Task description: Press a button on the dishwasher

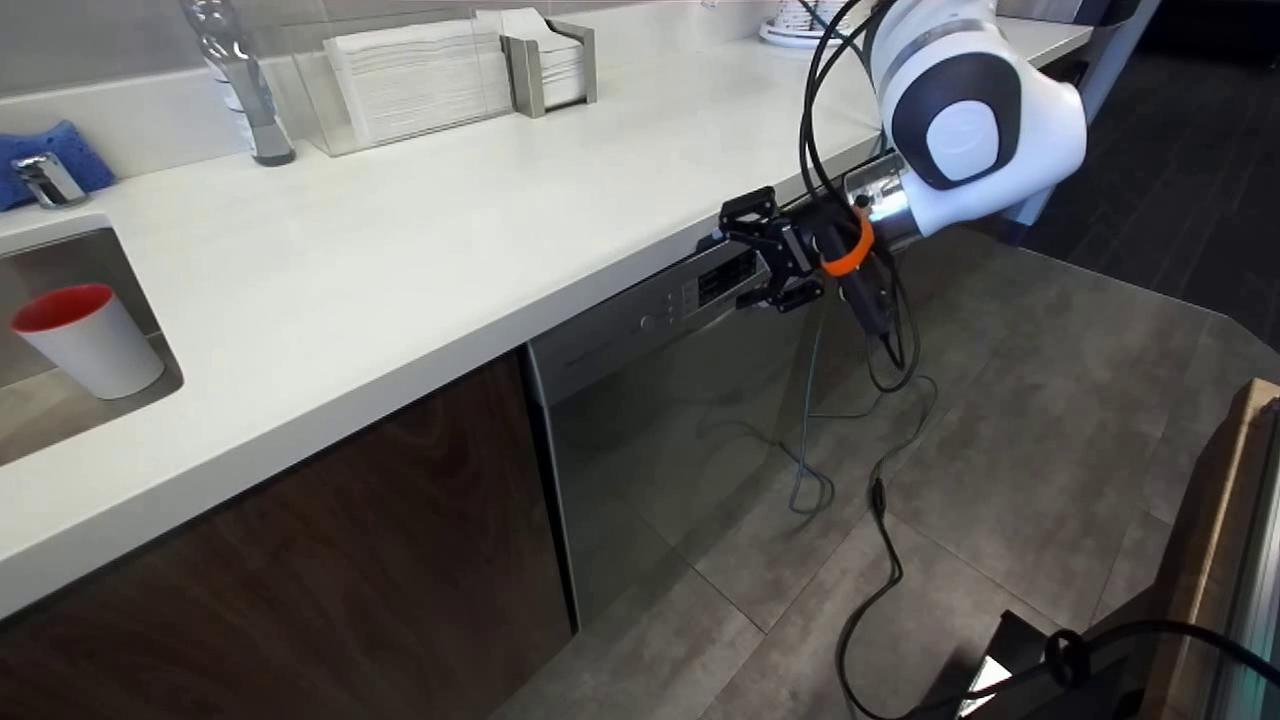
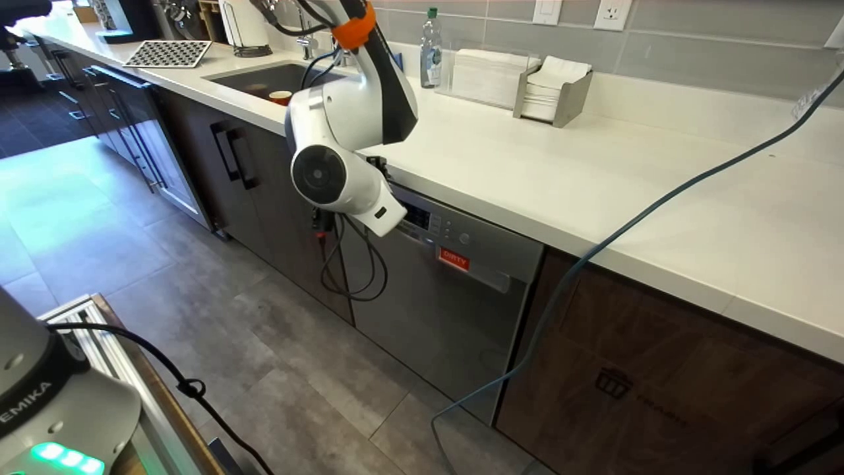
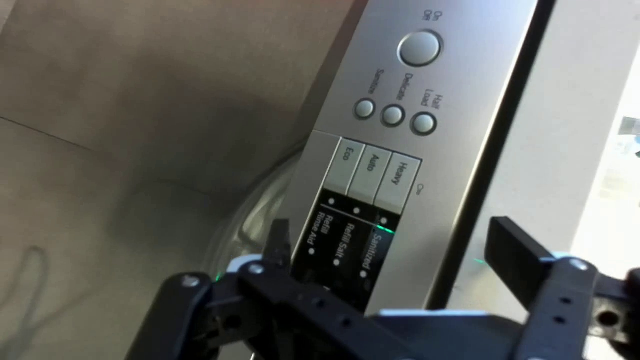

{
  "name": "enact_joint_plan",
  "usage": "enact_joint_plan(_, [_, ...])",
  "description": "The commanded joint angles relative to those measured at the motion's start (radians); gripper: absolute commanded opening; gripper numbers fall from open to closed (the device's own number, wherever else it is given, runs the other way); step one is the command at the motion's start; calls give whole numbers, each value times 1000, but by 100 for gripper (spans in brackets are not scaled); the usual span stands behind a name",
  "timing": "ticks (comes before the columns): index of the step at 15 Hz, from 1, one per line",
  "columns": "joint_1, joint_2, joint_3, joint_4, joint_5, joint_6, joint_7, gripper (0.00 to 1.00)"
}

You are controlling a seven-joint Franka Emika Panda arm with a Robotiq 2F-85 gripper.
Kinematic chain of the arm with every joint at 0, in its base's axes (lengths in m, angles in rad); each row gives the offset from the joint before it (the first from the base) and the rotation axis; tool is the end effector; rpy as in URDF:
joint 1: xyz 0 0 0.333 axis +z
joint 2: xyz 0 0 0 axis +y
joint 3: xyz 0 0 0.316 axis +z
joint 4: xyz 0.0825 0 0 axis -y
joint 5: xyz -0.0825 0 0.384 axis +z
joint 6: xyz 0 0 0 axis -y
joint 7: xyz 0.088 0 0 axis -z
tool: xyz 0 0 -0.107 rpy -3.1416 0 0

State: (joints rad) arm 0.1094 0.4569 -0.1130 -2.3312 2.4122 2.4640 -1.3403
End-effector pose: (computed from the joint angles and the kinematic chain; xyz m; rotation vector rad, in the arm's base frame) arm 0.4713 -0.0079 0.1196 -2.0228 1.0441 -0.6408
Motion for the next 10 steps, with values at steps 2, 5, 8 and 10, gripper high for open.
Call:
enact_joint_plan(2, [35,-78,1,-19,-105,148,76,100])
enact_joint_plan(5, [50,-117,26,-46,-259,256,179,100])
enact_joint_plan(8, [62,-165,51,-93,-426,333,287,100])
enact_joint_plan(10, [61,-202,72,-138,-540,361,347,100])
